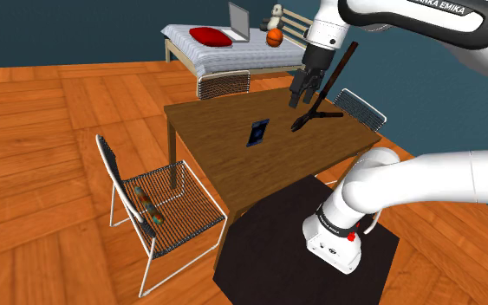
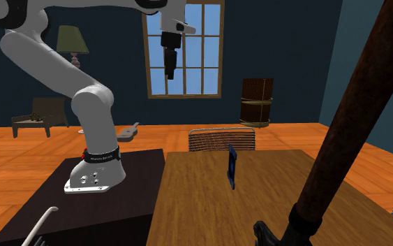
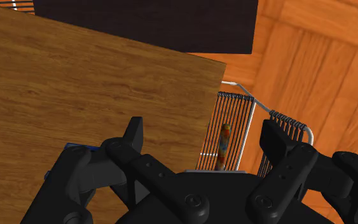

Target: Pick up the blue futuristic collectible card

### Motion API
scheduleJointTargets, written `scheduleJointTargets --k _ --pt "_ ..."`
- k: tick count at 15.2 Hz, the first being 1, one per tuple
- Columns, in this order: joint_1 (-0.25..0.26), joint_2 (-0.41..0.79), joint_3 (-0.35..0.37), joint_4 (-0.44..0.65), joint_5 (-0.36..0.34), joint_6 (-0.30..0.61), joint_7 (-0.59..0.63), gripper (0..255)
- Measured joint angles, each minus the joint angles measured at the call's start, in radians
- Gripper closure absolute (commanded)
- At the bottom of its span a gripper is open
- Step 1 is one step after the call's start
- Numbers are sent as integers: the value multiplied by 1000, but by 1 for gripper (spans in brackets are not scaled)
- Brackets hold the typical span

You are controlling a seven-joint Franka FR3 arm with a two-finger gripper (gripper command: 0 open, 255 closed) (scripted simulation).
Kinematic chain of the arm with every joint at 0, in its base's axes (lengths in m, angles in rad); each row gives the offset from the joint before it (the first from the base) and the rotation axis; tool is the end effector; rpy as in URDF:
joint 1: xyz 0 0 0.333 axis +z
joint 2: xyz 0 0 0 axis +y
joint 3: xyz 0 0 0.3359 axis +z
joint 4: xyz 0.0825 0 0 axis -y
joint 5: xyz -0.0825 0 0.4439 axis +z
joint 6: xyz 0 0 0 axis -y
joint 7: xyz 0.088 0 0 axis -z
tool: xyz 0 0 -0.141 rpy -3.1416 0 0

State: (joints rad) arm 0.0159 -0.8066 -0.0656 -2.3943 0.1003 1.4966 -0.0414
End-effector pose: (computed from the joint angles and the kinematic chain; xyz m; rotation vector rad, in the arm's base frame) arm 0.3349 -0.0055 0.5524 -2.9879 -0.0252 0.1299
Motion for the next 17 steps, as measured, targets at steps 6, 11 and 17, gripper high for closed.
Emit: scheduleJointTargets --k 6,11,17 --pt "25 55 -113 -31 -80 46 -227 0" --pt "68 187 -239 -25 -157 131 -505 0" --pt "129 406 -377 49 -203 231 -845 0"
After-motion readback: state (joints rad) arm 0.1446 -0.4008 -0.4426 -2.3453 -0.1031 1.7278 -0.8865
